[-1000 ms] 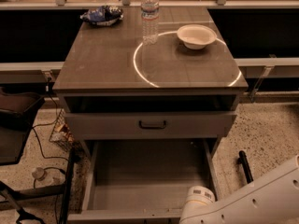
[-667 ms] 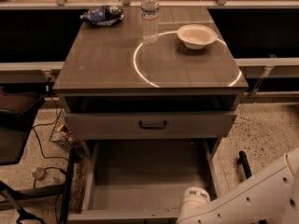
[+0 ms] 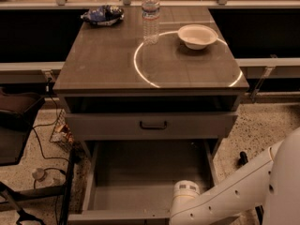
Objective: Close middle drawer
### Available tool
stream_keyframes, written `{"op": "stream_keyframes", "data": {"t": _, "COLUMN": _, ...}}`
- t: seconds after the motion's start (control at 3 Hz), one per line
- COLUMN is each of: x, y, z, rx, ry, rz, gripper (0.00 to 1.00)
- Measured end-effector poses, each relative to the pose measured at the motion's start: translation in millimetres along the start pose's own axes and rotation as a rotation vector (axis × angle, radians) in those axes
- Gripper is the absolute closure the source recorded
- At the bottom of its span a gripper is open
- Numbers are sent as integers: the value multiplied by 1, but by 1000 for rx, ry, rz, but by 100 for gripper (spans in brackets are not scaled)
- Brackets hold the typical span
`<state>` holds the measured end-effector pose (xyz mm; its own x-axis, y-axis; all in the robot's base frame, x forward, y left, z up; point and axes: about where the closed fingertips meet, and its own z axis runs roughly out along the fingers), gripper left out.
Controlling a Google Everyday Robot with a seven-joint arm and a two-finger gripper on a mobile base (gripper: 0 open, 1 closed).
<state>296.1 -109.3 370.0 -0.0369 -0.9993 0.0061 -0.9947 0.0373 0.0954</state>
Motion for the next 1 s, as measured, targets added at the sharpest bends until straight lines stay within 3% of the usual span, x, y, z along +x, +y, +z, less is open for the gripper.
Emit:
{"op": "stream_keyframes", "data": {"t": 0.33, "x": -1, "y": -8, "z": -2, "rx": 10, "ry": 3, "rz": -10, "gripper": 100}}
{"op": "stream_keyframes", "data": {"t": 0.67, "x": -1, "y": -42, "z": -7, "rx": 62, "ry": 28, "rz": -47, "gripper": 100}}
{"op": "stream_keyframes", "data": {"t": 1.0, "x": 0, "y": -56, "z": -11, "rx": 87, "ry": 44, "rz": -60, "gripper": 100}}
